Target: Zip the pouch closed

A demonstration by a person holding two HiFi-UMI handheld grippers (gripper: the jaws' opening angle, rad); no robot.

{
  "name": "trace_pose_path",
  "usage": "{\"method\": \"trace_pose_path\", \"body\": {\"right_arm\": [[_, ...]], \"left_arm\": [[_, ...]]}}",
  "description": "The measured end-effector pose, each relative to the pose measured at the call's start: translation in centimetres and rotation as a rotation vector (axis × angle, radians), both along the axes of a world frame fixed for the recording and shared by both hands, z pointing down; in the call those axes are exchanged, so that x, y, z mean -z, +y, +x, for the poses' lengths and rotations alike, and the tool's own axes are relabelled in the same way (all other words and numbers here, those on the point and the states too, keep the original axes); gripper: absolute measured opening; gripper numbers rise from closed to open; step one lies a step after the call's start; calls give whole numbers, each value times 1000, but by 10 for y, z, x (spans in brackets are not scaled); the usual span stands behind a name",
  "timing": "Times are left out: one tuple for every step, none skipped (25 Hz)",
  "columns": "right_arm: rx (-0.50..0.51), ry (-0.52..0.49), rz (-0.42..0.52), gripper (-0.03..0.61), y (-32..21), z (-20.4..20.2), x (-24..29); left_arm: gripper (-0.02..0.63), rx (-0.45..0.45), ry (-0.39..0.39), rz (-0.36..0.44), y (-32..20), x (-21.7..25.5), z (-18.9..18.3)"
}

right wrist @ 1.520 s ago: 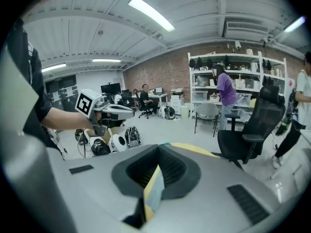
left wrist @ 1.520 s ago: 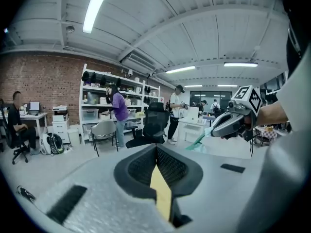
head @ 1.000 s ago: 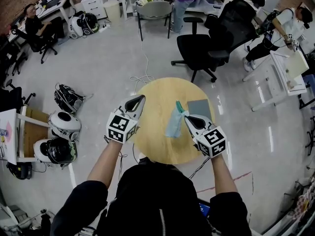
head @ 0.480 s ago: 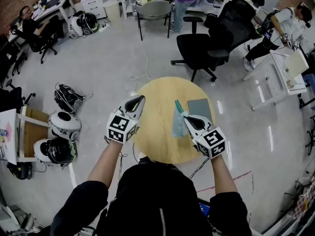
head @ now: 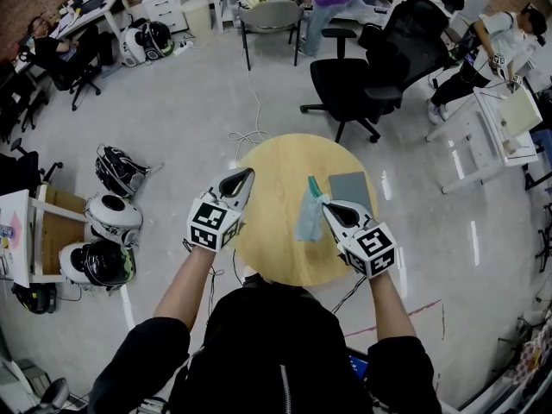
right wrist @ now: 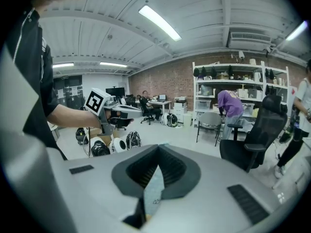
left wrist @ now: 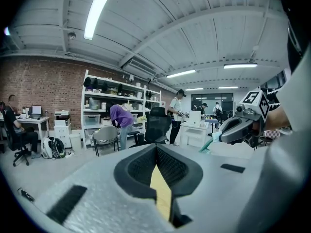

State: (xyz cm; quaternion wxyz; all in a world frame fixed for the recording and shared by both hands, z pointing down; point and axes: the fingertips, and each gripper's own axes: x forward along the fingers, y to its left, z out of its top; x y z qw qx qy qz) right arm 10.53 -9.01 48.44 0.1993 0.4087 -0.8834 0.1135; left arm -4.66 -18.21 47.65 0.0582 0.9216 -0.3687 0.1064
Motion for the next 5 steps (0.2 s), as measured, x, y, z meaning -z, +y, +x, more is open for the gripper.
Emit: {"method": "trace_pose_path", "body": {"right_arm": [[0,1,1,4,0,-1,0],[0,0,1,5,0,-1,0],[0,-2,1,5,-1,-2,0],[1,-4,1,4,-1,-3,1],[1,-7,2,5,-1,-3,1]], "left_arm": [[0,1,0,-1,0,0,-1],[0,1,0,-2,0,-1,-1],[0,2,0,-2,0,-1,-2],[0,2,1,-3,-1,-1,-2],[0,3,1,-3,-1,-2,-2]]}}
